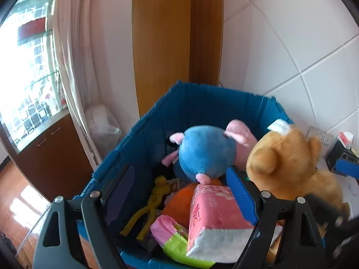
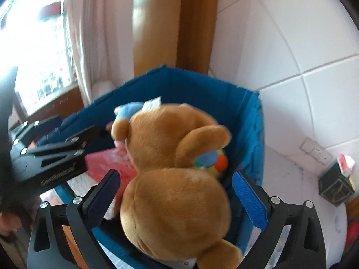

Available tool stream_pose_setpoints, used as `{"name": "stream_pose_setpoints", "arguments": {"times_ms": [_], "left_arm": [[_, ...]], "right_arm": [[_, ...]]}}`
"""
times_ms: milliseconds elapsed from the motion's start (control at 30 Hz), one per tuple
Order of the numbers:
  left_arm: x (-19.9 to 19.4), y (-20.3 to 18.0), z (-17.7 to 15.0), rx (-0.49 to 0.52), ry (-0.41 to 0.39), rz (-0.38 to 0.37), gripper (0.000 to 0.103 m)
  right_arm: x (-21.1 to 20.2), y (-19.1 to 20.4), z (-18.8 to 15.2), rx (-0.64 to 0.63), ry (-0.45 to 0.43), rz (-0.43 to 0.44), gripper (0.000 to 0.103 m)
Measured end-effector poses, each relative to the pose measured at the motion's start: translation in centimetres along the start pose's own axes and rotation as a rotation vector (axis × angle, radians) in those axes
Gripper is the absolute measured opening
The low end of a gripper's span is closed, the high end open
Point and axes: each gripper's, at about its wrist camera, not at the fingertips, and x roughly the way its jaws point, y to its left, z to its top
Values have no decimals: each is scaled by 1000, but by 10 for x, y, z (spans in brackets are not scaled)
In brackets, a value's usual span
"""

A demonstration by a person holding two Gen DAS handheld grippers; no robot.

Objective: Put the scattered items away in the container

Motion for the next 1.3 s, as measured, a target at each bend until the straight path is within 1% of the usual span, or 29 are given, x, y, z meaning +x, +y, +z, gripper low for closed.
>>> {"name": "stream_pose_setpoints", "arguments": {"times_ms": [33, 67, 100, 167, 333, 467, 500, 633, 700, 833, 867, 933, 967, 1033, 1133, 1233, 1300], "left_arm": [[-5, -1, 1, 0, -12, -11, 84], [-9, -2, 1, -1, -20, -22, 87], [-14, -4, 1, -4, -28, -34, 95], [-27, -9, -2, -13, -47, -57, 103], [-58, -29, -9, -4, -58, -60, 103], [-84, -54, -20, 17, -55, -46, 103], [-92, -61, -23, 22, -56, -54, 103], [-124, -91, -32, 42, -54, -125, 103], [-141, -103, -33, 45, -58, -141, 103], [-157, -111, -29, 9, 5, -109, 103], [-161, -114, -28, 20, 10, -87, 103], [-172, -121, -28, 78, -7, -41, 103], [-178, -124, -27, 102, -18, -43, 103], [-190, -125, -28, 112, -28, -84, 103], [-203, -124, -29, 102, -19, -138, 103], [-210, -117, -30, 97, 8, -201, 103], [-210, -112, -30, 94, 40, -226, 103]], "right_arm": [[-10, -1, -2, 11, -20, -6, 102], [-18, -3, -2, 20, -38, -13, 102], [-25, -6, -1, 28, -55, -21, 102], [-44, -15, -7, 41, -78, -36, 102], [-78, -36, -14, 32, -107, -76, 102], [-116, -63, -33, 43, -124, -91, 102], [-123, -69, -38, 49, -125, -91, 102], [-154, -96, -54, 75, -116, -72, 102], [-168, -109, -58, 103, -106, -80, 102], [-189, -130, -63, 168, -53, -92, 102], [-195, -132, -65, 164, -53, -108, 102], [-215, -135, -73, 152, -74, -147, 102], [-226, -136, -78, 156, -84, -162, 102], [-242, -138, -86, 172, -99, -199, 102], [-266, -134, -98, 213, -122, -249, 102], [-280, -125, -101, 234, -129, -279, 102], [-283, -118, -100, 243, -131, -277, 102]]}}
